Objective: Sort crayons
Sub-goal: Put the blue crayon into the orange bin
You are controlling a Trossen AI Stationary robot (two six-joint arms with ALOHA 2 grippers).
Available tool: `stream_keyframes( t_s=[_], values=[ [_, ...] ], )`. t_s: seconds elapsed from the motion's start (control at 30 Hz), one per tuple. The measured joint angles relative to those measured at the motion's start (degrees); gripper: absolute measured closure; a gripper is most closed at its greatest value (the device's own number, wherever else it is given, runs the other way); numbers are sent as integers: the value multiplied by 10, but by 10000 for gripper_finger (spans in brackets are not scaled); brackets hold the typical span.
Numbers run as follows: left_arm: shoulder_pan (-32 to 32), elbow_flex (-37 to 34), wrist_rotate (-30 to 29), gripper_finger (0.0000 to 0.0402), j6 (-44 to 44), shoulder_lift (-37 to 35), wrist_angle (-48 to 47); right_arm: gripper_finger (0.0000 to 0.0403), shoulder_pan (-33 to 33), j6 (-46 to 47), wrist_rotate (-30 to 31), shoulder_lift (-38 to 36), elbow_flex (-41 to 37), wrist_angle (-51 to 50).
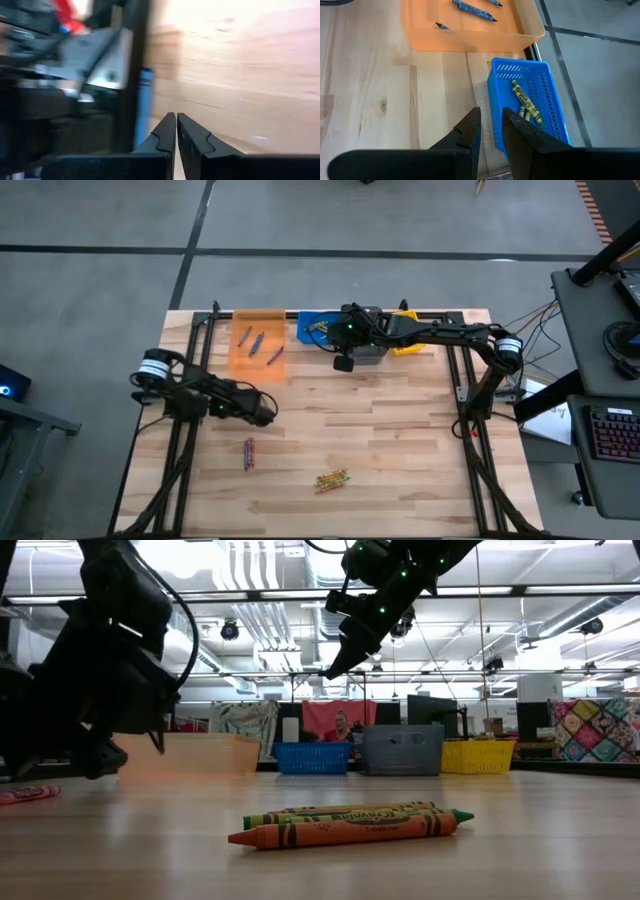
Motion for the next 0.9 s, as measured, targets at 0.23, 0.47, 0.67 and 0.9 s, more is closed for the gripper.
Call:
stream_keyframes(
  t_s=[0.23, 0.47, 0.67, 0.9],
  values=[
    [13, -15, -18, 402, -13, -6, 35, 335, 0, 0, 0, 0, 0, 0],
    [8, 16, -36, 402, 34, -23, 34, 335, 0, 24, -8, 0, 0, 10],
    [3, 87, -143, 402, 133, -97, -24, 335, -15, 32, -135, -1, -40, 67],
    [0, 182, -267, 402, 247, -240, -81, 335, -4, 78, -143, 37, -65, 202]
  ],
)
